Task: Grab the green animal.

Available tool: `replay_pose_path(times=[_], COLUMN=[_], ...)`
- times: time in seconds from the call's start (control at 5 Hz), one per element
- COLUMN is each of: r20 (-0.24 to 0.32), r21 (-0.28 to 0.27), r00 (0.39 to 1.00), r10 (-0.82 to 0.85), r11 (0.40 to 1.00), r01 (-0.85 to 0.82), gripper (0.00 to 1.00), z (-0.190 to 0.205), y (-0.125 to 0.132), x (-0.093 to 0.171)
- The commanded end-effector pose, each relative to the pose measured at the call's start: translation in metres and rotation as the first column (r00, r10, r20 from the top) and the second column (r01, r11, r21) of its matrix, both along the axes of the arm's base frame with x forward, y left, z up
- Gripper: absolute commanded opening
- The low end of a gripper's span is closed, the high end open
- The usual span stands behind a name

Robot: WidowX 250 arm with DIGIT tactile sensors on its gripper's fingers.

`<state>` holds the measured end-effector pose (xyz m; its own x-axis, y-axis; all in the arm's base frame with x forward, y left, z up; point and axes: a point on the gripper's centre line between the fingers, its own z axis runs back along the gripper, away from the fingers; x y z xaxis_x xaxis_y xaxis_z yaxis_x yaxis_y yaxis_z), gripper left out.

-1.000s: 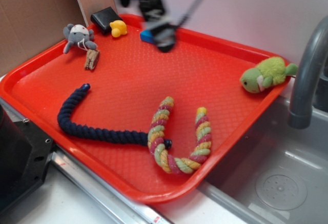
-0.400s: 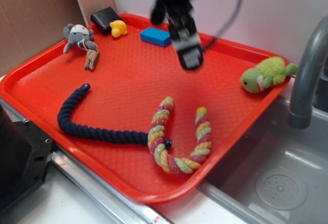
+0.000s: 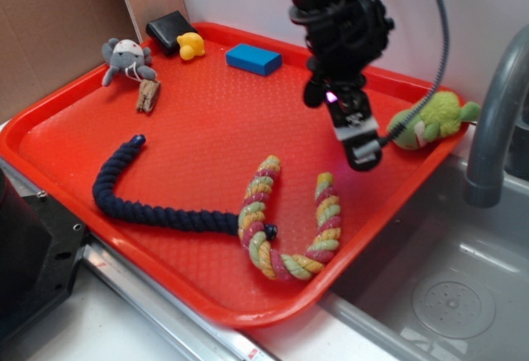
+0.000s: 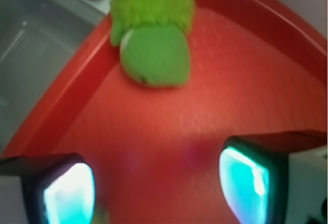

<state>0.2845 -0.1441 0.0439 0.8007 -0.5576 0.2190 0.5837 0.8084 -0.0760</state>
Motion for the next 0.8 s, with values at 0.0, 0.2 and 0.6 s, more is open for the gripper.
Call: replay_pose_path(times=[0.0,0.2,0.6], r20=[0.116,0.137,0.05], r21=[-0.018,-0.033,-0.212], r00=[0.993,0.991,0.975], r10=[-0.029,0.0,0.218], r11=[0.999,0.999,0.956], r01=[0.031,0.004,-0.203], gripper=[1.0,1.0,1.0], z=[0.032,0.038,0.02], y=[-0.032,-0.024,-0.037], x=[0.027,0.034,0.033])
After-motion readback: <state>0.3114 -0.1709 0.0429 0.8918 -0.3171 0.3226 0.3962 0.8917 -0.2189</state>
